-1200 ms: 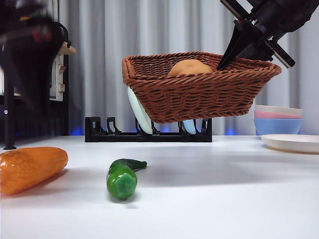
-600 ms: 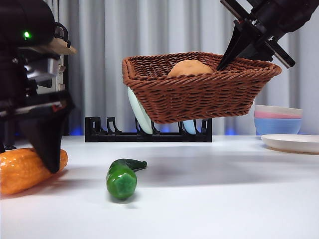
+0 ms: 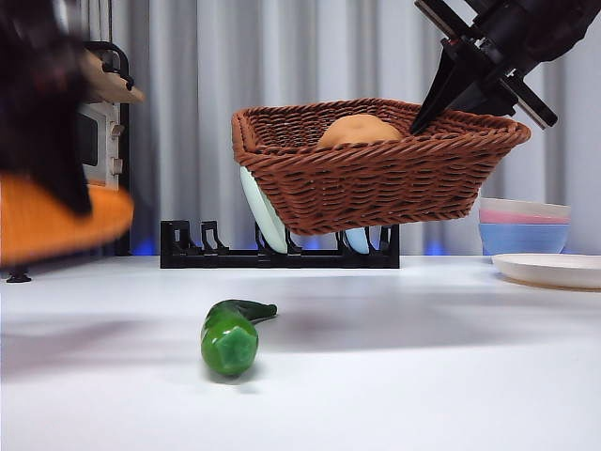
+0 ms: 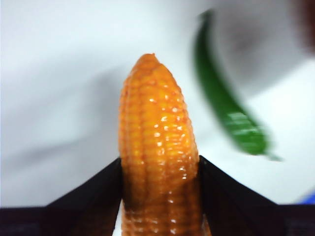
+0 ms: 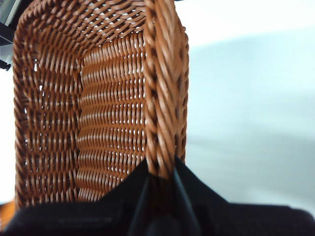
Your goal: Pick up the basket,pick up the corn from the table,pick up the potato from the table,pick up the cucumber from the table,put all items into the basket
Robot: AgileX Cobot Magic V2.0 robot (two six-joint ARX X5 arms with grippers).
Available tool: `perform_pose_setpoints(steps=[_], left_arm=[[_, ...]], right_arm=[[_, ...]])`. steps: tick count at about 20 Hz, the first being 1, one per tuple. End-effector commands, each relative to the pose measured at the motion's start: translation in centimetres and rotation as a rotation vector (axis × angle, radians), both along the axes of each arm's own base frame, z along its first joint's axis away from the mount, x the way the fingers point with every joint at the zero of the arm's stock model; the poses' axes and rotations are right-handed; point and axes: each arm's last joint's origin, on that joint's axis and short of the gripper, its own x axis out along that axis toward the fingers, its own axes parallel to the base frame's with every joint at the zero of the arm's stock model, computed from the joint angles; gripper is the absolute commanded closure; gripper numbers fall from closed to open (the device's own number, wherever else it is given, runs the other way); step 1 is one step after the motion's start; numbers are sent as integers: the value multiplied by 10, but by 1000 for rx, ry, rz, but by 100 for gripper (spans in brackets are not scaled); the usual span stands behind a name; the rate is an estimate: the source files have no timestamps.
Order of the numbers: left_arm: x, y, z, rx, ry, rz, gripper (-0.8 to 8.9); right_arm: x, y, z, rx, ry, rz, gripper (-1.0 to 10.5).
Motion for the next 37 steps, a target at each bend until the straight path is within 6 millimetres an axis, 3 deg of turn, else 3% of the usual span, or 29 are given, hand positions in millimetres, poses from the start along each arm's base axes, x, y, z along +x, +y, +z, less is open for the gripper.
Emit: perform_pose_setpoints(steps=[1, 5, 8, 11, 14, 18, 19, 21, 22, 25, 27, 30, 34, 37], left_arm=[[-14, 4, 43, -149, -144, -35, 821], [-25, 0, 114, -375, -414, -71, 821], [-13, -15, 135, -466, -526, -99, 821], [8, -33, 125, -434, -535, -62, 821], [33, -54, 98, -355, -448, -43, 821], [52, -76, 67, -292, -341, -65, 803], [54, -79, 63, -283, -328, -73, 742], [56, -83, 57, -272, -309, -80, 426], [56, -84, 56, -270, -306, -81, 358], [55, -84, 56, -269, -302, -85, 345], [53, -83, 59, -273, -305, -87, 345], [40, -74, 80, -280, -323, -91, 345], [1, -49, 120, -304, -358, -107, 345], [-23, -36, 124, -264, -312, -135, 346]], right_arm=[[1, 2, 4, 23, -12, 2, 963], [-3, 12, 4, 23, -12, 35, 963], [-8, 25, 4, 22, -12, 79, 963], [-12, 35, 4, 29, -3, 104, 962], [-14, 39, 4, 31, 1, 117, 963], [-14, 40, 4, 35, 5, 114, 962], [-14, 40, 4, 35, 6, 114, 962], [-14, 40, 4, 35, 6, 114, 962], [-14, 40, 4, 35, 6, 114, 963], [-14, 40, 4, 35, 6, 114, 962], [-14, 40, 4, 35, 5, 114, 962], [-12, 37, 5, 38, -2, 104, 962], [-3, 21, 8, 71, -28, 33, 962], [5, 1, 10, 83, -43, -39, 962]])
